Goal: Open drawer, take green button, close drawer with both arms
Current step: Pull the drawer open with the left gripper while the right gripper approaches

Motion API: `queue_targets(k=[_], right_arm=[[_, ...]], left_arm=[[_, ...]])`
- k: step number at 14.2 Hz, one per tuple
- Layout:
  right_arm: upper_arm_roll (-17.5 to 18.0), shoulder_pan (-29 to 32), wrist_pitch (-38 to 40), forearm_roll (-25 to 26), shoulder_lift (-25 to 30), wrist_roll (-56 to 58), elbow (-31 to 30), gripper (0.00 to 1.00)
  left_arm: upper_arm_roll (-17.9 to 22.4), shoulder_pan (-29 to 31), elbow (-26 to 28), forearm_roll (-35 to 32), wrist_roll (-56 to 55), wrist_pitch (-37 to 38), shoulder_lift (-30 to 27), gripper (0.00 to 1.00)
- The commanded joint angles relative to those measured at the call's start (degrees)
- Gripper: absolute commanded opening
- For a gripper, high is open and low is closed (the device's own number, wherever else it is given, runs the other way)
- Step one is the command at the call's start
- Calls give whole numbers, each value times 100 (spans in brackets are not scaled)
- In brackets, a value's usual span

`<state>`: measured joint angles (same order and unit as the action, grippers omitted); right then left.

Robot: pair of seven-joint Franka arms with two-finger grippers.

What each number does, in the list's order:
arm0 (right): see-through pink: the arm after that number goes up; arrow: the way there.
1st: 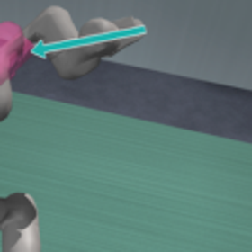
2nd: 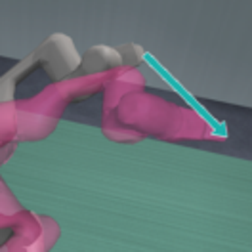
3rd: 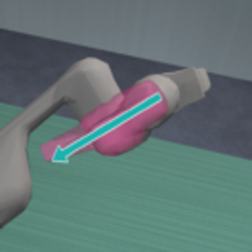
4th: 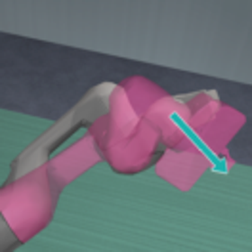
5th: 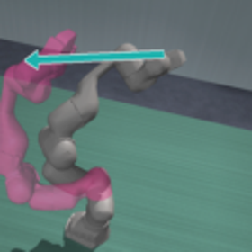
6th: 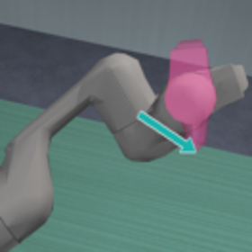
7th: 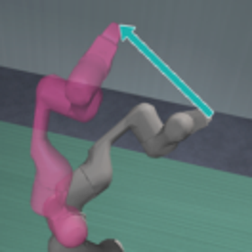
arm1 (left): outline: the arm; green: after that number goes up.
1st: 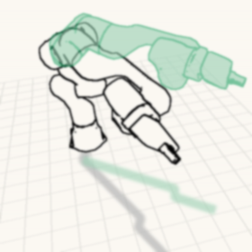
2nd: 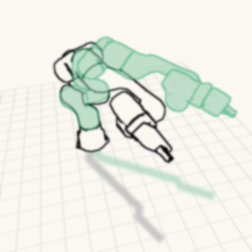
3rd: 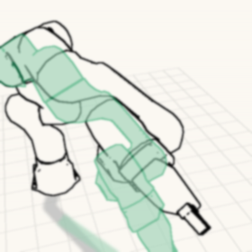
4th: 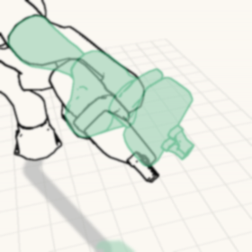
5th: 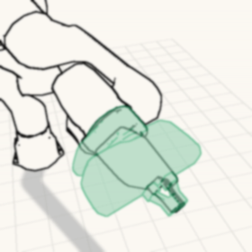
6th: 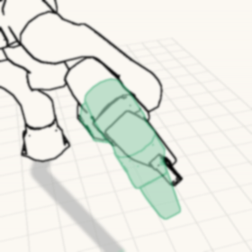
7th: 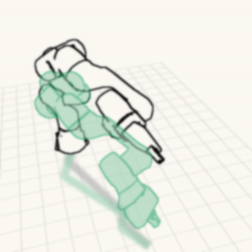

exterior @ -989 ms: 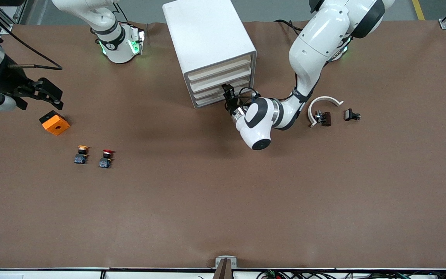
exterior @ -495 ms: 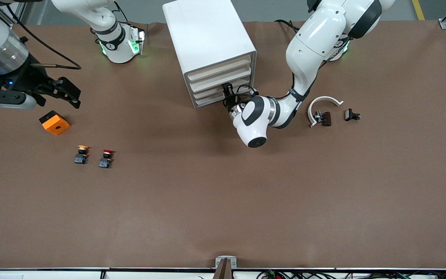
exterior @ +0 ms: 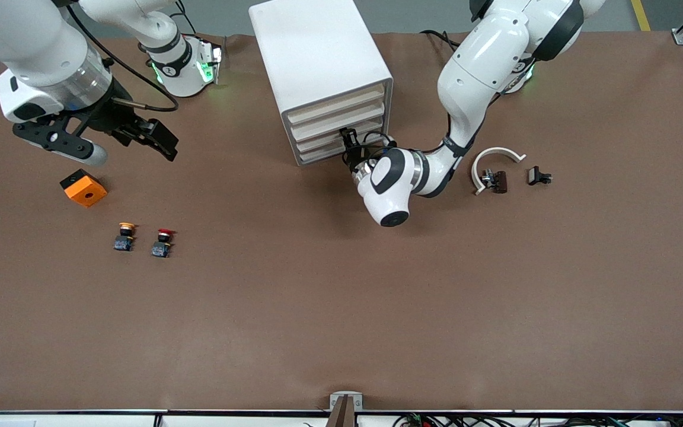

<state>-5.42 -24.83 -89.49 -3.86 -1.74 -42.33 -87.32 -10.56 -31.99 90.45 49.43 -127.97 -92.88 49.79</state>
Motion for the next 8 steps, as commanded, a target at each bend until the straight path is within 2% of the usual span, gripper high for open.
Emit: queue_targets(k=[1,5,8], right_arm=[[-47,-215,45,-115,-133,-616,154,100],[-47,-698,28,-115,-361,-1636,232,100],[-47,-1093,1,-107,-581,-2295,347,100]], left_arm=[[72,140,-80,49,-70,-20,57,8],[72,448,-98,40,-78,-55,48,8],[247,571,-238,49,-78,-90,48,8]])
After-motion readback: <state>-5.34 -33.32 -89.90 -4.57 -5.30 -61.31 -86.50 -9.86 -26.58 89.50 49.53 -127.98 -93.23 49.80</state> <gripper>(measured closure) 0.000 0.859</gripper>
